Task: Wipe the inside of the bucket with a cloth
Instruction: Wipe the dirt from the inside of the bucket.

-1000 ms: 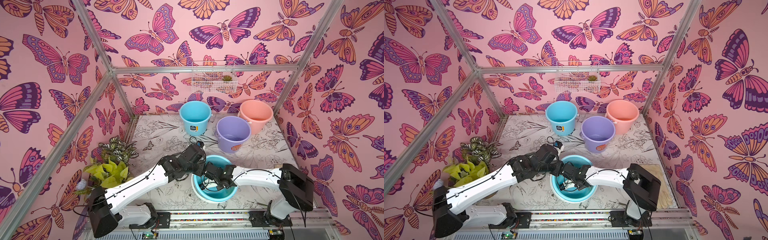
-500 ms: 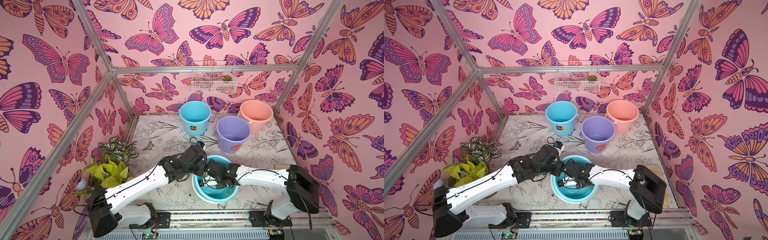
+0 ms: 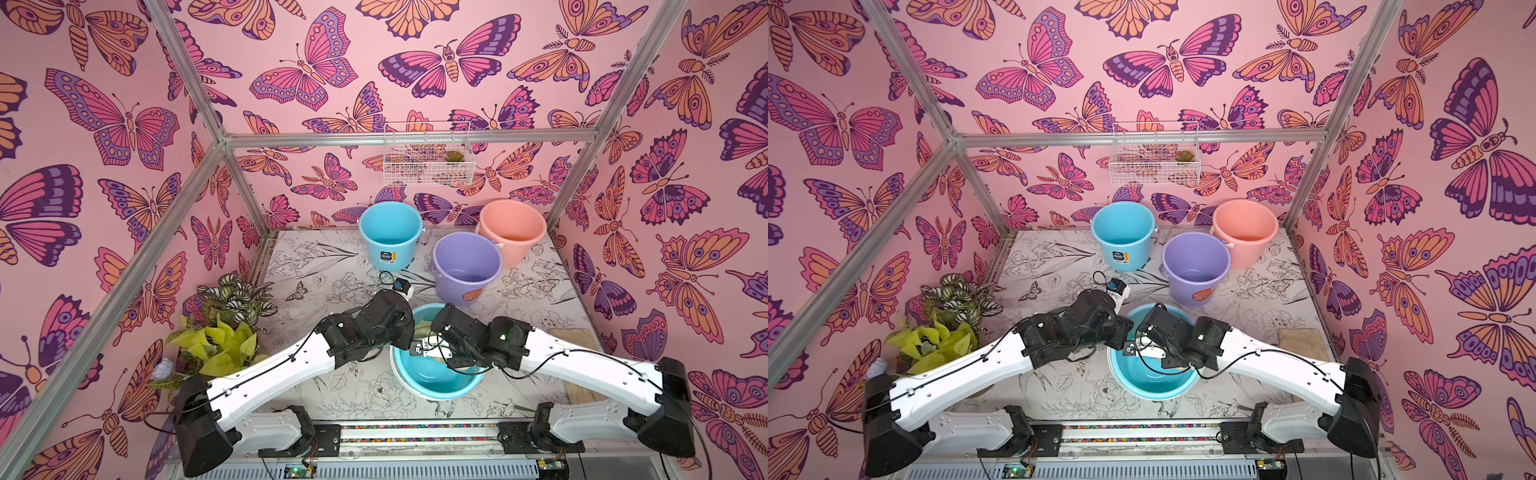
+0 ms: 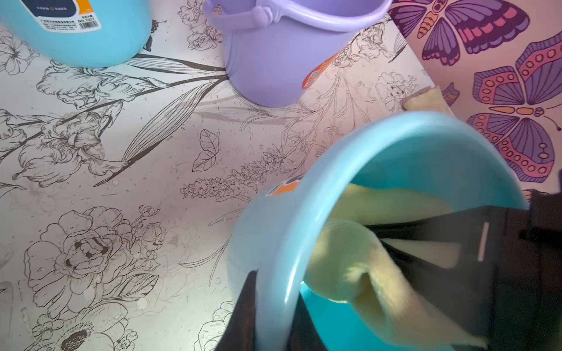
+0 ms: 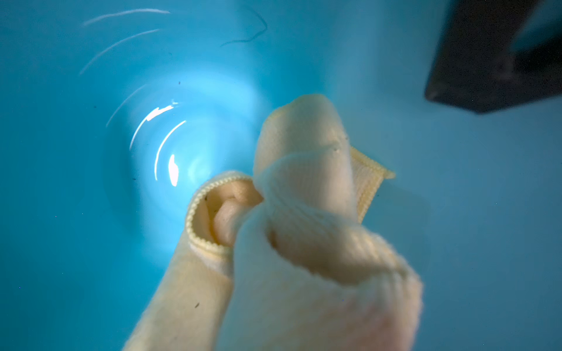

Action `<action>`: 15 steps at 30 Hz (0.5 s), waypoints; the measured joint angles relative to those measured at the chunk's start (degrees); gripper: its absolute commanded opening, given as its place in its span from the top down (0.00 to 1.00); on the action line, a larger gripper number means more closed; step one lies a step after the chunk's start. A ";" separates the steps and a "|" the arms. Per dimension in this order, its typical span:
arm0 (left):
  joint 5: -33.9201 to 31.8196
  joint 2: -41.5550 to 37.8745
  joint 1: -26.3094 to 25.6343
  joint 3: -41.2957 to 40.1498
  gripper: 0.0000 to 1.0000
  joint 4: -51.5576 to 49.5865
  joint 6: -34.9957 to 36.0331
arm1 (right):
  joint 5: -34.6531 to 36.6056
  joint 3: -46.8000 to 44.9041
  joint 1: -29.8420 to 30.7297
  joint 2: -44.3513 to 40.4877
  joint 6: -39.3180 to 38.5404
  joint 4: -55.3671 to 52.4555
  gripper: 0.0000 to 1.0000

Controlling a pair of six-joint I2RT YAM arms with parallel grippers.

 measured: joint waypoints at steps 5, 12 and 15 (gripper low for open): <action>1.31 -0.11 1.81 -2.47 1.00 0.59 -0.22 | -2.21 4.70 0.31 -3.04 6.10 -4.42 1.00; 2.99 -0.28 3.10 -3.98 1.00 1.05 -0.24 | -3.43 5.66 1.03 -7.21 14.99 -6.69 1.00; 3.41 -0.31 3.30 -3.98 1.00 1.62 -0.22 | -3.34 8.50 1.03 -5.51 21.92 -8.44 1.00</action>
